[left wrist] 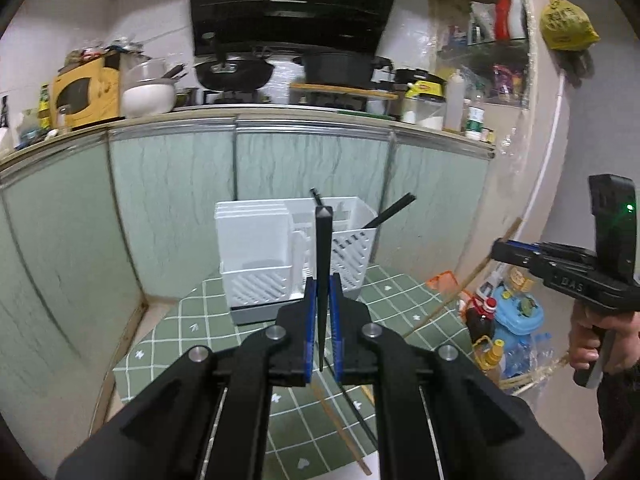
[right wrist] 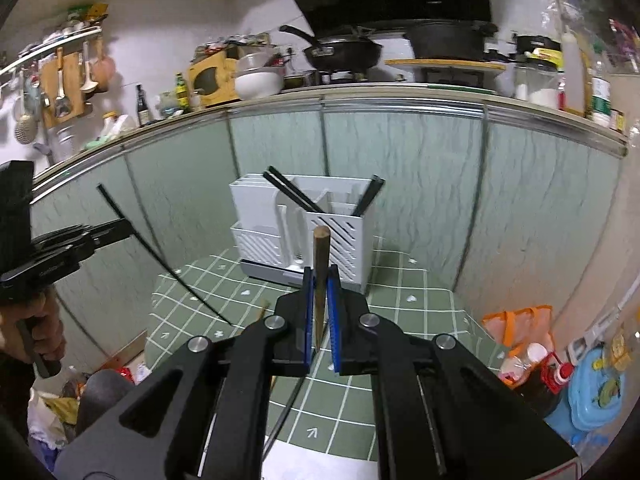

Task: Organize utensils
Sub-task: 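Lift both held chopsticks and carry them over the white holder, then open both tools to drop the chopsticks into the white holder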

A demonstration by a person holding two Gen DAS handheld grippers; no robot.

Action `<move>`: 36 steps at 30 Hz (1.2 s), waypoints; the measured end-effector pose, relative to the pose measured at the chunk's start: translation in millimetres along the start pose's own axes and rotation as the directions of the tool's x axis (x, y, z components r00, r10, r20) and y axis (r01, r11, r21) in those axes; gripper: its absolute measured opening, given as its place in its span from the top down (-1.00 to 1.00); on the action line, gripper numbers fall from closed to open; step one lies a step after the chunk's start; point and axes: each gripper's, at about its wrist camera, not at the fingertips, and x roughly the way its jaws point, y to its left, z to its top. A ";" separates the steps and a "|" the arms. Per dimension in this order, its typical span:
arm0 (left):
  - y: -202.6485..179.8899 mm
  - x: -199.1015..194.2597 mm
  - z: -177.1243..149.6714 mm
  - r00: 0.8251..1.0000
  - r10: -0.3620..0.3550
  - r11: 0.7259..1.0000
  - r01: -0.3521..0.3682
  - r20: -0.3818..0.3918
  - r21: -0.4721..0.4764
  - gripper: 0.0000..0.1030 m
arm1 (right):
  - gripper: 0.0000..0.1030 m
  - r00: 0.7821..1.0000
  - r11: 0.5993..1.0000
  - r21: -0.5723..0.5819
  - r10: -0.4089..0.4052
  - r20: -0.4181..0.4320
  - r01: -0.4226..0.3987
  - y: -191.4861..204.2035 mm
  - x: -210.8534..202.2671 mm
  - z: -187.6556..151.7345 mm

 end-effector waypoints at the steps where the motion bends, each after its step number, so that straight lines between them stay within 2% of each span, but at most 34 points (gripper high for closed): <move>1: -1.3 1.5 2.2 1.000 -0.003 1.000 0.003 0.000 0.002 0.85 | 0.88 1.000 1.000 -0.006 0.009 0.001 -0.009 0.3 -0.2 1.1; 4: -5.0 7.1 9.1 0.999 -0.046 0.999 0.047 -0.010 0.013 0.85 | 0.88 0.999 0.999 -0.027 0.034 0.007 -0.034 -0.1 -1.6 7.6; 10: -13.8 17.0 25.1 0.994 -0.110 0.993 0.111 -0.019 0.043 0.85 | 0.88 0.999 0.998 -0.050 0.032 0.017 -0.032 -0.8 -3.5 24.9; 17: -23.7 29.6 48.2 0.994 -0.106 0.989 0.105 -0.004 0.103 0.85 | 0.88 0.999 0.998 -0.054 0.008 0.043 -0.006 -7.9 -7.4 58.3; 28: -22.0 58.9 104.8 0.991 -0.131 0.988 0.128 0.033 0.086 0.85 | 0.88 0.996 0.999 -0.040 0.013 0.083 -0.009 -19.1 -0.1 105.3; 36: -14.9 80.6 146.9 0.985 -0.147 0.988 0.142 0.087 0.065 0.85 | 0.88 0.995 0.999 -0.040 0.021 0.102 -0.017 -29.7 22.7 141.5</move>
